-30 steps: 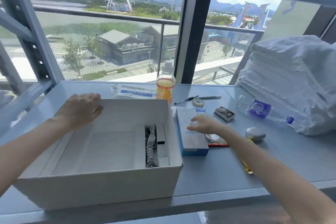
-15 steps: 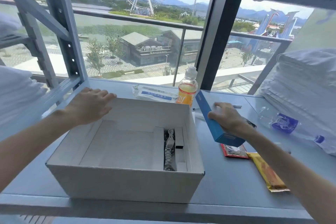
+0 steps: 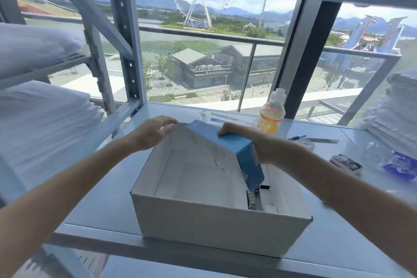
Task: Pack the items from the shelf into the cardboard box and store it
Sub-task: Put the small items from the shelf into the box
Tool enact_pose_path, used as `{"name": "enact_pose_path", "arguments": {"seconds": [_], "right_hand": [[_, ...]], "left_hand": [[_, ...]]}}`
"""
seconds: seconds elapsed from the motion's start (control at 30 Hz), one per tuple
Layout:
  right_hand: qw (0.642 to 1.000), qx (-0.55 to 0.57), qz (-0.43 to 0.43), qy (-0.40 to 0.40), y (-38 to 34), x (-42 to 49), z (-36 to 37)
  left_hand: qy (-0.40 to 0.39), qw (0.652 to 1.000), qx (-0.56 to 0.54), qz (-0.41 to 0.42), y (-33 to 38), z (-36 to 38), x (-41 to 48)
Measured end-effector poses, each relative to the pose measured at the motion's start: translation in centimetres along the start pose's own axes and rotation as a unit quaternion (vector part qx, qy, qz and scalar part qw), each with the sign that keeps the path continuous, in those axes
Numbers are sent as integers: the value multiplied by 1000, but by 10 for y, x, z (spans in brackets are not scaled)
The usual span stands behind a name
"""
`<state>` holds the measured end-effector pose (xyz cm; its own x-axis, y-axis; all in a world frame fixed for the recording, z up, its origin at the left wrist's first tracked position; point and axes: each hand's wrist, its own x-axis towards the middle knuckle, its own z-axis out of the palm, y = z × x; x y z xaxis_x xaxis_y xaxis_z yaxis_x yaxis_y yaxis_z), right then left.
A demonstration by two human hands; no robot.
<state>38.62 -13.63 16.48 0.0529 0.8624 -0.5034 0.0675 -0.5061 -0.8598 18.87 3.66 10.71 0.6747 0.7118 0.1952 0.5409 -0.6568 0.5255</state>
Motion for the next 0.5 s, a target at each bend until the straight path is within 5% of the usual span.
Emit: {"name": "enact_pose_path", "arguments": {"seconds": [0.2,0.5], "right_hand": [[995,100,15,2,15,46,54],[997,44,-33,-50,35,68,90]], "left_hand": [[-1,999,-21,26,-8,2,-5],[4,996,-86,34,-11,6,-8]]}}
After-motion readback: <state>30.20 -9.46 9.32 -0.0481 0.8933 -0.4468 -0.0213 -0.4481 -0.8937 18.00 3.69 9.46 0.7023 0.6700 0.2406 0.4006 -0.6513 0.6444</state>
